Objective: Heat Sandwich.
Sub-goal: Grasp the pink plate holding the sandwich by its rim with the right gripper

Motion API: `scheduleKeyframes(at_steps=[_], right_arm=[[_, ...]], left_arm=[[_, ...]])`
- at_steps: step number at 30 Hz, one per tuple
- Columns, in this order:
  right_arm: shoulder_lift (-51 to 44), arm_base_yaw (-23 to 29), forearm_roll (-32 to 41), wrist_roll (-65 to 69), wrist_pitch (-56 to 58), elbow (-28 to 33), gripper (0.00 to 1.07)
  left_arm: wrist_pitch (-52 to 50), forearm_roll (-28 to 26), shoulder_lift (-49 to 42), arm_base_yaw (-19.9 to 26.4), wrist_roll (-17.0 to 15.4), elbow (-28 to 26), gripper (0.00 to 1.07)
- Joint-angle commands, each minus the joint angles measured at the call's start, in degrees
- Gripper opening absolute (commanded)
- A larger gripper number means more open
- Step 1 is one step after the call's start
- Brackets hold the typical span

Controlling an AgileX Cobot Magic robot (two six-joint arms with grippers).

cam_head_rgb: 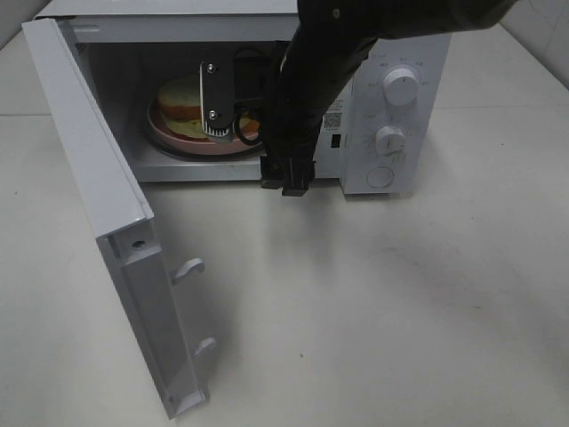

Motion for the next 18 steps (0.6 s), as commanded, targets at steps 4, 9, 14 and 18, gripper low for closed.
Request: scheduleKeyframes(at_steps=[4, 9, 14, 18], right_arm=[[3.6, 0.1, 1.0, -0.3, -0.9, -3.8, 0.80], [6.9, 0.1, 1.1, -0.3, -1.1, -7.7, 0.78], [10.5, 0.1, 0.8, -0.3, -1.4, -12.4, 0.77], [12.8, 0.1, 0.7, -0.3, -1.3, -15.5, 0.77]], left_arm=[[-0.7, -0.1, -0.7, 0.3, -0.1, 0.1, 0.98], [-0.7, -0.1, -0.7, 0.3, -0.1, 0.1, 0.98], [-0.7, -0.1, -0.7, 0.3, -0.1, 0.1, 0.98], [-0.7, -0.1, -0.7, 0.3, -0.1, 0.1, 0.98]])
